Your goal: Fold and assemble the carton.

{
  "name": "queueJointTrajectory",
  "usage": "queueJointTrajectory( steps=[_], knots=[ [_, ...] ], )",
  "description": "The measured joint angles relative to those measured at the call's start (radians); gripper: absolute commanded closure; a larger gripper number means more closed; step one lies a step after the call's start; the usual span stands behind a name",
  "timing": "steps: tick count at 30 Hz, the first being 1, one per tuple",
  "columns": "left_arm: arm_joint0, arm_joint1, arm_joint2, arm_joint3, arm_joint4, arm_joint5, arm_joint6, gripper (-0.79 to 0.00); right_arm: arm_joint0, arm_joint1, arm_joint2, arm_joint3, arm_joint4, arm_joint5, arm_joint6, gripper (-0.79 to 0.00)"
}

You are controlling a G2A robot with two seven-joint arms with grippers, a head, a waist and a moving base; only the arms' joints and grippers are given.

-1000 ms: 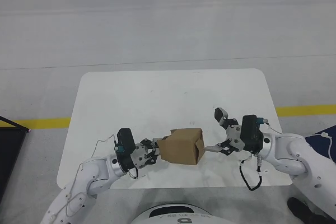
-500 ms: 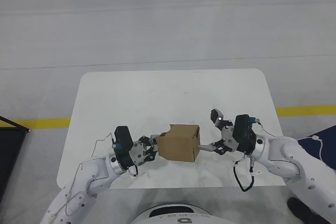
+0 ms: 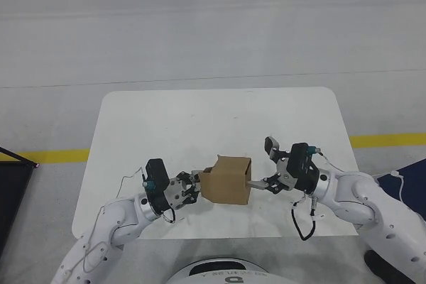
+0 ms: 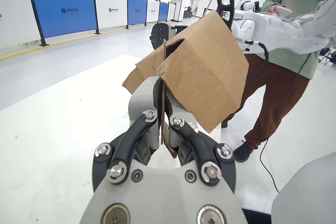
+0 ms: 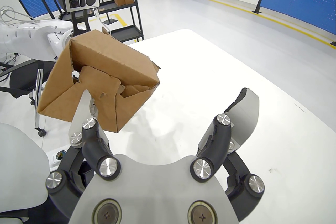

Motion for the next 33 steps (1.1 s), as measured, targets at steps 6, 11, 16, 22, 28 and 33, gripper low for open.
queueJointTrajectory(
  steps=[6, 11, 16, 22, 28, 33],
  knots=[
    [0.001, -0.001, 0.000, 0.000, 0.004, -0.001, 0.002, 0.000, -0.002, -0.009, 0.001, -0.002, 0.000, 0.008, 0.024, -0.785],
    [0.006, -0.001, -0.001, -0.001, 0.008, -0.001, 0.006, 0.000, -0.003, -0.017, 0.000, -0.008, -0.002, 0.012, 0.039, -0.785],
    [0.014, 0.000, -0.006, -0.003, 0.012, -0.002, 0.011, 0.000, -0.004, -0.024, 0.001, -0.015, -0.008, 0.012, 0.049, -0.785],
    [0.020, 0.000, -0.009, -0.003, 0.013, -0.003, 0.014, 0.000, -0.016, -0.031, 0.016, -0.014, -0.010, 0.010, 0.043, -0.785],
    [0.023, 0.000, -0.011, -0.004, 0.013, -0.004, 0.015, 0.000, -0.034, -0.036, 0.033, -0.013, -0.010, 0.005, 0.035, -0.785],
    [0.027, -0.002, -0.011, 0.002, -0.001, -0.002, 0.027, 0.000, -0.058, -0.038, 0.074, -0.010, 0.000, 0.003, 0.018, -0.785]
  ],
)
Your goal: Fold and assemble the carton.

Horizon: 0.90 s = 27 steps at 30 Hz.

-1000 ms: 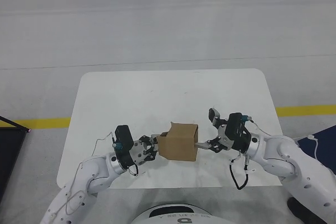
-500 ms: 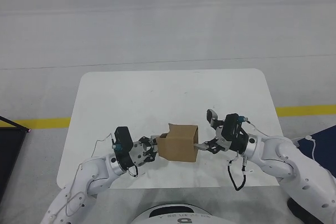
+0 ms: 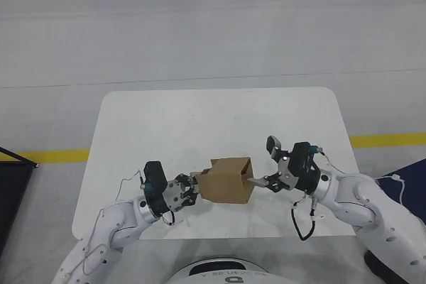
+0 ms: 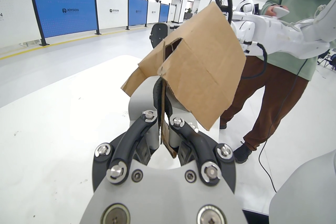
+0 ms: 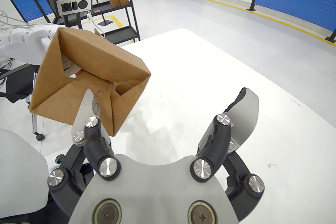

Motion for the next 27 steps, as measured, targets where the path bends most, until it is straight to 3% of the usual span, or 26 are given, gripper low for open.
queueJointTrajectory(
  steps=[10, 19, 27],
  knots=[
    [-0.003, -0.003, 0.004, 0.019, -0.074, -0.014, -0.011, 0.000, -0.059, 0.000, 0.089, -0.001, 0.029, -0.022, 0.010, -0.785],
    [-0.018, -0.008, 0.022, 0.049, -0.250, 0.007, -0.137, 0.000, -0.065, -0.011, 0.093, -0.020, 0.031, -0.032, 0.028, -0.785],
    [-0.027, -0.009, 0.019, 0.041, -0.259, 0.014, -0.180, 0.000, -0.034, -0.026, 0.058, -0.039, 0.012, -0.022, 0.056, -0.785]
  ],
)
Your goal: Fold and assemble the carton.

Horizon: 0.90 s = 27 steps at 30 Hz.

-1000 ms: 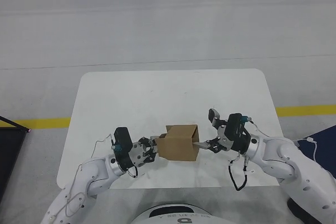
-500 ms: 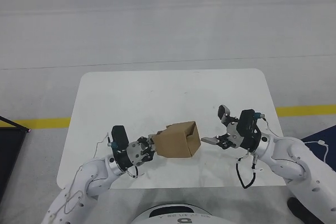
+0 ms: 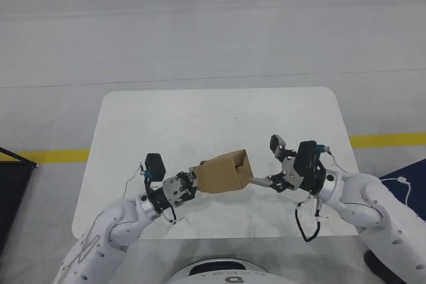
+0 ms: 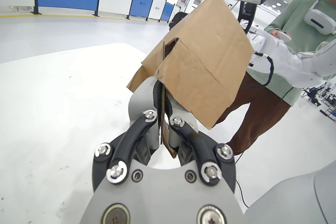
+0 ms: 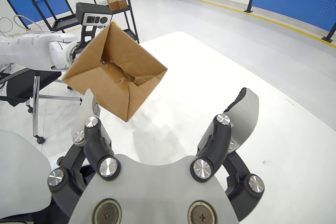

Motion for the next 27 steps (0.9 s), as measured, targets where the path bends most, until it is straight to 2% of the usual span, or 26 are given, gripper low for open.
queueJointTrajectory(
  steps=[12, 27],
  knots=[
    [0.002, -0.001, -0.005, 0.000, 0.026, -0.016, 0.006, 0.000, 0.057, -0.025, -0.069, 0.023, -0.031, 0.024, 0.039, -0.785],
    [-0.004, -0.004, -0.008, 0.003, 0.016, -0.020, 0.001, 0.000, 0.092, -0.048, -0.096, 0.053, -0.033, 0.026, 0.075, -0.785]
  ],
)
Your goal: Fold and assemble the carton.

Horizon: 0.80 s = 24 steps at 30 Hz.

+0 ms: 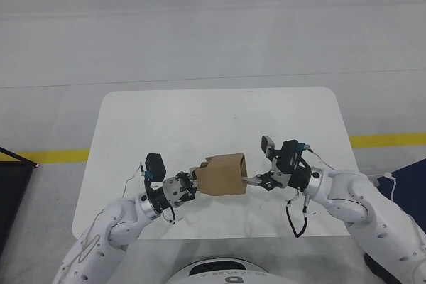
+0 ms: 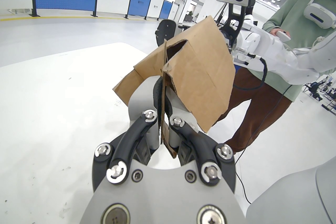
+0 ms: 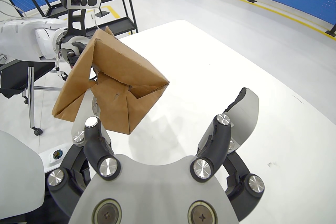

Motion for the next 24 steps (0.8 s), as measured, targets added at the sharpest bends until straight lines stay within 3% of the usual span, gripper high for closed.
queueJointTrajectory(
  steps=[17, 24],
  knots=[
    [-0.015, -0.004, 0.001, 0.003, -0.013, -0.002, -0.018, 0.000, 0.019, -0.019, 0.003, 0.020, 0.017, -0.004, 0.026, -0.785],
    [-0.006, -0.005, -0.013, 0.009, -0.011, 0.030, -0.013, 0.000, -0.038, -0.015, 0.093, 0.007, 0.037, 0.014, -0.017, -0.785]
  ],
)
